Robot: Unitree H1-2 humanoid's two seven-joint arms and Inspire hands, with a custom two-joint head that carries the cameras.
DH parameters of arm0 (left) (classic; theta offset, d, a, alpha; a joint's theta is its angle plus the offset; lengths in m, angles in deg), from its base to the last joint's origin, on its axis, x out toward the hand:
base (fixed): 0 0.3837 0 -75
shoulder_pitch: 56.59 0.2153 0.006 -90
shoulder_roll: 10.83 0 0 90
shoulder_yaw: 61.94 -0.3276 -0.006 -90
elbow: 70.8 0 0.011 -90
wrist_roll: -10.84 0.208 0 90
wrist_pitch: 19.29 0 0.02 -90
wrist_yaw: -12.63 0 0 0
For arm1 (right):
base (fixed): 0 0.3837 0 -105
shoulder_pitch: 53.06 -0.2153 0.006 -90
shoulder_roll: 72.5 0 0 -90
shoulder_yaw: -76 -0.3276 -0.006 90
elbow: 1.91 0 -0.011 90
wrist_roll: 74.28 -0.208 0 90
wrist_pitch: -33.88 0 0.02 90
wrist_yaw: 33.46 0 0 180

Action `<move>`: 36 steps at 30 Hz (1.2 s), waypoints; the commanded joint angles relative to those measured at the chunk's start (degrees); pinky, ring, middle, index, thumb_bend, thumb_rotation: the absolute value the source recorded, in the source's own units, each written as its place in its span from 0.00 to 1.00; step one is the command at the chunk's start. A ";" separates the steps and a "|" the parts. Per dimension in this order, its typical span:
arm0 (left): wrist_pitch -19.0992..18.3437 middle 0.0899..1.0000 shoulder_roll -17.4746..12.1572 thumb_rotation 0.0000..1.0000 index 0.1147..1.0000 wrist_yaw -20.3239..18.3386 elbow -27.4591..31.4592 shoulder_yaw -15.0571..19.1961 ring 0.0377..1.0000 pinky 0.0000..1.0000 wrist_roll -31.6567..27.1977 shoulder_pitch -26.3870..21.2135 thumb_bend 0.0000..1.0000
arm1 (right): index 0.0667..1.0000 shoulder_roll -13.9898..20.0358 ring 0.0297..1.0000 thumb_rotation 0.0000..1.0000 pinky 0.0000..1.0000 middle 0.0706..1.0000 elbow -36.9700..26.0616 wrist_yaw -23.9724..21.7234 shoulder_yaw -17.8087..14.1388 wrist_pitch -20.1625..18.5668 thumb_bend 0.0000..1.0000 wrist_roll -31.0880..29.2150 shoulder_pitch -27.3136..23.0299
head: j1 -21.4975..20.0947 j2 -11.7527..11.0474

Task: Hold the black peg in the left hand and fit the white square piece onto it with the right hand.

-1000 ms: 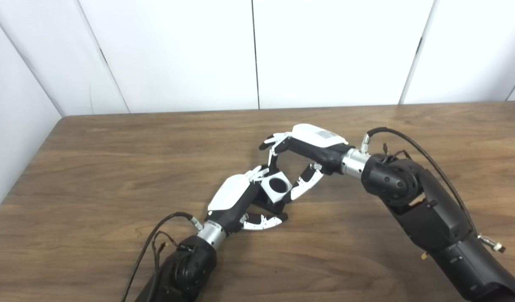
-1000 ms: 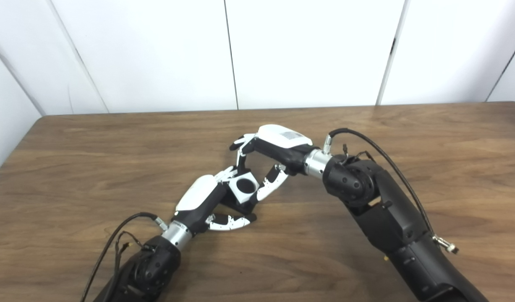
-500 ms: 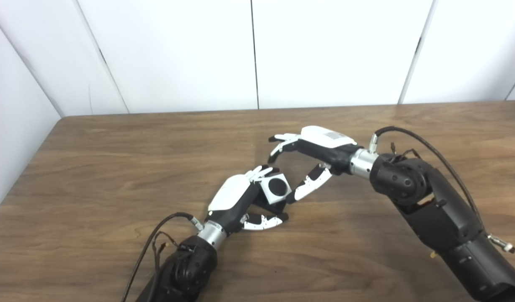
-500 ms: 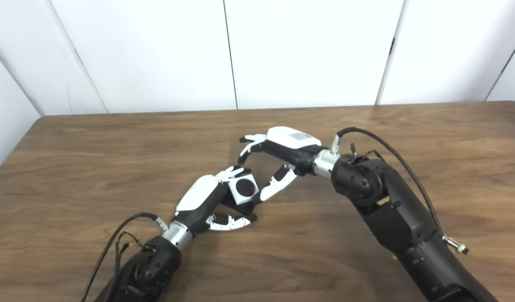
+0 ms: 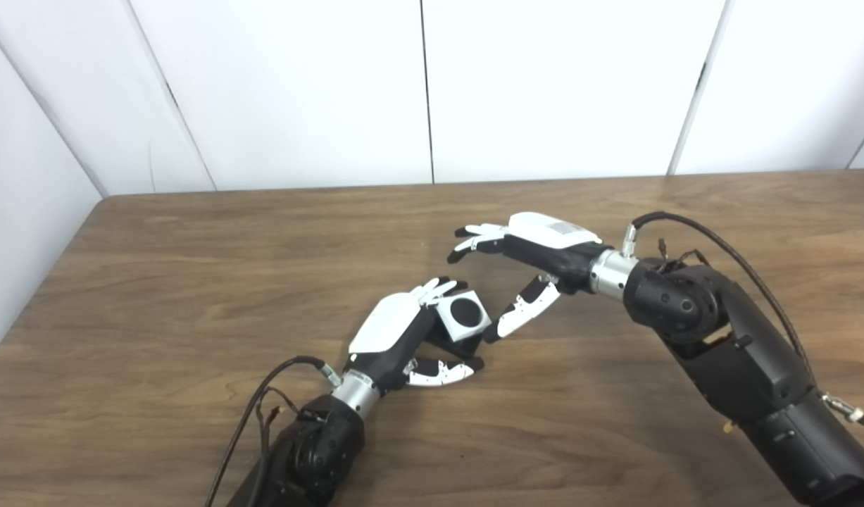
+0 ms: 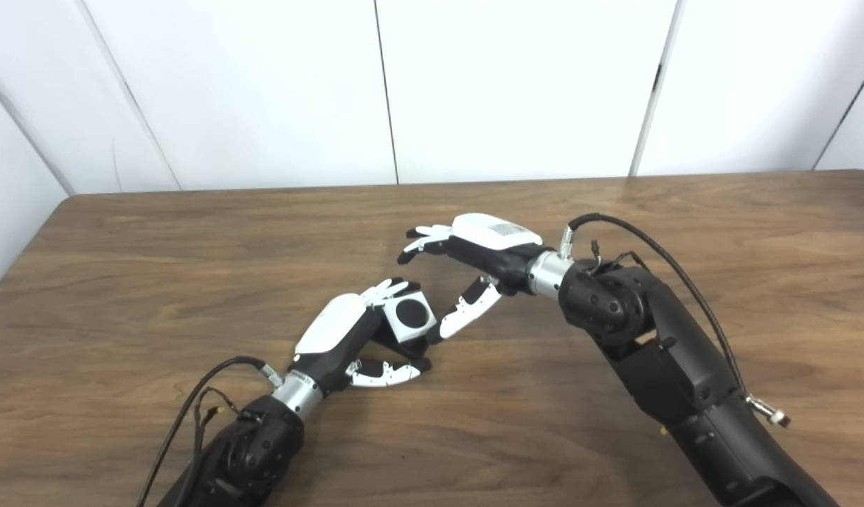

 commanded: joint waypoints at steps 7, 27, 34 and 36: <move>-5.62 0.92 -1.82 0.26 0.67 -3.11 -1.30 0.33 0.96 0.93 2.44 0.74 0.71 | 0.79 0.20 0.97 0.36 0.96 0.96 -2.36 -0.52 -0.70 -0.37 0.86 -0.59 -2.47 | 0.02 0.10; -5.60 0.91 -1.55 0.25 0.69 -3.13 -1.30 1.40 0.96 0.95 1.71 1.02 0.65 | 0.77 0.18 0.97 0.33 0.97 0.96 -2.77 -2.01 -0.65 -1.03 0.84 -0.62 -2.54 | 0.04 0.27; -5.43 0.91 -1.50 0.26 0.69 -3.07 -1.09 1.63 0.95 0.94 1.76 1.16 0.65 | 0.77 0.19 0.97 0.33 0.97 0.96 -2.76 -1.97 -0.74 -0.96 0.85 -0.78 -2.62 | -0.06 0.49; -5.35 0.91 -1.40 0.26 0.69 -3.02 -1.02 1.81 0.95 0.94 1.50 1.26 0.65 | 0.77 0.23 0.97 0.33 0.97 0.96 -2.83 -2.01 -0.72 -0.96 0.85 -0.74 -2.69 | -0.08 0.57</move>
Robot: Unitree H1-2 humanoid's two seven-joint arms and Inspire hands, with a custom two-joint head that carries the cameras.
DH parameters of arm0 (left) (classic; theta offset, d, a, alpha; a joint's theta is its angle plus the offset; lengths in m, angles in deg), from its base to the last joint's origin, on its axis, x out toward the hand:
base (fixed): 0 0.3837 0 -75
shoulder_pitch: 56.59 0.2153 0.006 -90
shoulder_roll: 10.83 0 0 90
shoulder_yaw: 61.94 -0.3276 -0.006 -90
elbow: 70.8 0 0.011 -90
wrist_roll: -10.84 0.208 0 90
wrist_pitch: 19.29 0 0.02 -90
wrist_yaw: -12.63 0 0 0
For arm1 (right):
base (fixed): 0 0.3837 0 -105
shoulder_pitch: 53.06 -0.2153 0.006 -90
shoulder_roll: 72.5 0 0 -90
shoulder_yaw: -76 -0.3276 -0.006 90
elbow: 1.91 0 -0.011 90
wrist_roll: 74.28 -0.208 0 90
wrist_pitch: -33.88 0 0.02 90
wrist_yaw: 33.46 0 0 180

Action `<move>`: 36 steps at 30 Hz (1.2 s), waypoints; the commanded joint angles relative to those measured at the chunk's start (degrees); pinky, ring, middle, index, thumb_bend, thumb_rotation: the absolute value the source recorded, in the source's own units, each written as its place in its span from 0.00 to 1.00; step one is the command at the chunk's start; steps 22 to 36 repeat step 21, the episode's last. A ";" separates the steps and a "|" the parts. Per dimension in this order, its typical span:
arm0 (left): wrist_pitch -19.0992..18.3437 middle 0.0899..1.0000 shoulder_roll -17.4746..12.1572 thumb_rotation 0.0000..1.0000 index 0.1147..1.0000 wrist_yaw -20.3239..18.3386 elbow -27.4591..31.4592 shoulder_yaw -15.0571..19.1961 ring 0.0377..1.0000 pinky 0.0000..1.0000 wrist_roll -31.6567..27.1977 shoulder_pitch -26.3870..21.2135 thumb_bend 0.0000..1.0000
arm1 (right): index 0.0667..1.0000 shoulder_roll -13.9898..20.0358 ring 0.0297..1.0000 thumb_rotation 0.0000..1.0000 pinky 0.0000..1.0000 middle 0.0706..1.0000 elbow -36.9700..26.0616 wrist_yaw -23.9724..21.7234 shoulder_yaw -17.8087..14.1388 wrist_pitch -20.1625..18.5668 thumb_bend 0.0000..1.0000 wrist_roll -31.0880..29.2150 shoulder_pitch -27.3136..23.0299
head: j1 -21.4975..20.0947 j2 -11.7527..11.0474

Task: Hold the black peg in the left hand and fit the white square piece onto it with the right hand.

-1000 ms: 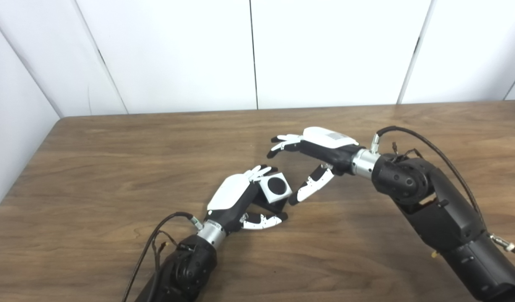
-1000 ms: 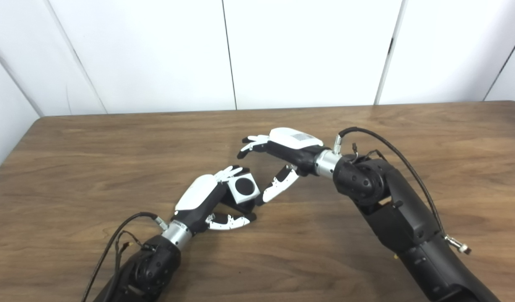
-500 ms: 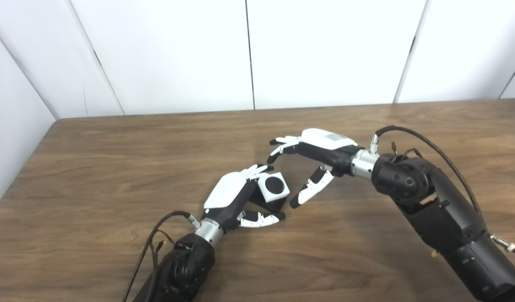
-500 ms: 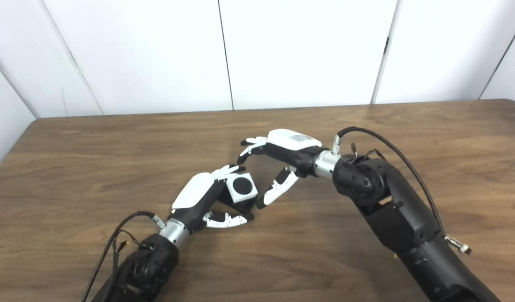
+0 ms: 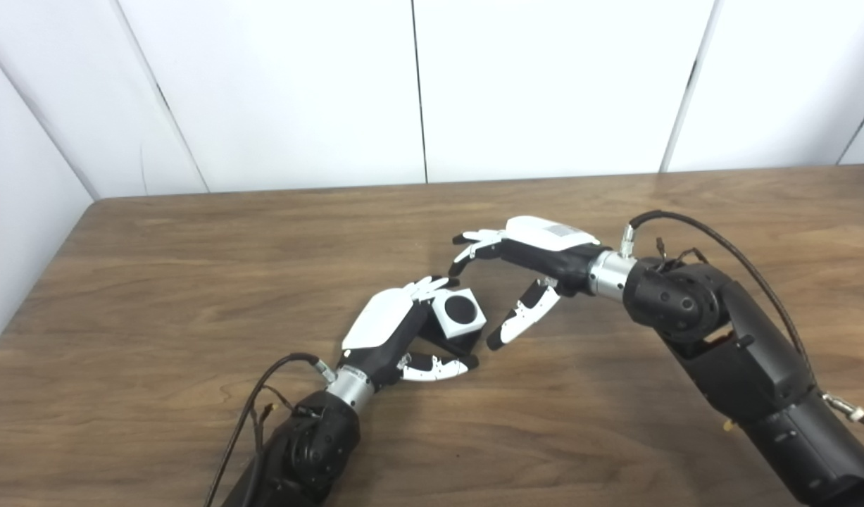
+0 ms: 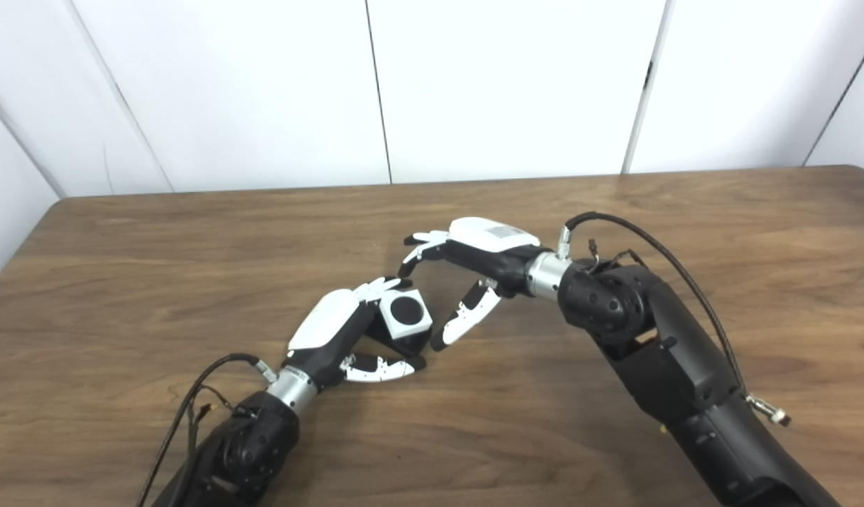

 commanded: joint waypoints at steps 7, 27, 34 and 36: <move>-3.85 0.90 -0.98 0.22 0.68 -2.07 -1.62 1.19 0.95 0.94 -0.17 1.45 0.66 | 0.77 0.19 0.97 0.33 0.97 0.96 -1.44 -0.03 -0.71 0.00 0.84 -0.57 -2.90 | -0.08 0.21; -3.59 0.91 -0.55 0.25 0.70 -1.70 -2.34 1.83 0.95 0.94 0.09 1.38 0.69 | 0.74 0.20 0.97 0.33 0.96 0.96 -1.42 -0.54 -0.84 0.12 0.85 -0.39 -2.92 | -0.21 0.45; -3.59 0.91 -0.55 0.25 0.70 -1.70 -2.34 1.83 0.95 0.94 0.09 1.38 0.69 | 0.74 0.20 0.97 0.33 0.96 0.96 -1.42 -0.54 -0.84 0.12 0.85 -0.39 -2.92 | -0.21 0.45; -3.59 0.91 -0.55 0.25 0.70 -1.70 -2.34 1.83 0.95 0.94 0.09 1.38 0.69 | 0.74 0.20 0.97 0.33 0.96 0.96 -1.42 -0.54 -0.84 0.12 0.85 -0.39 -2.92 | -0.21 0.45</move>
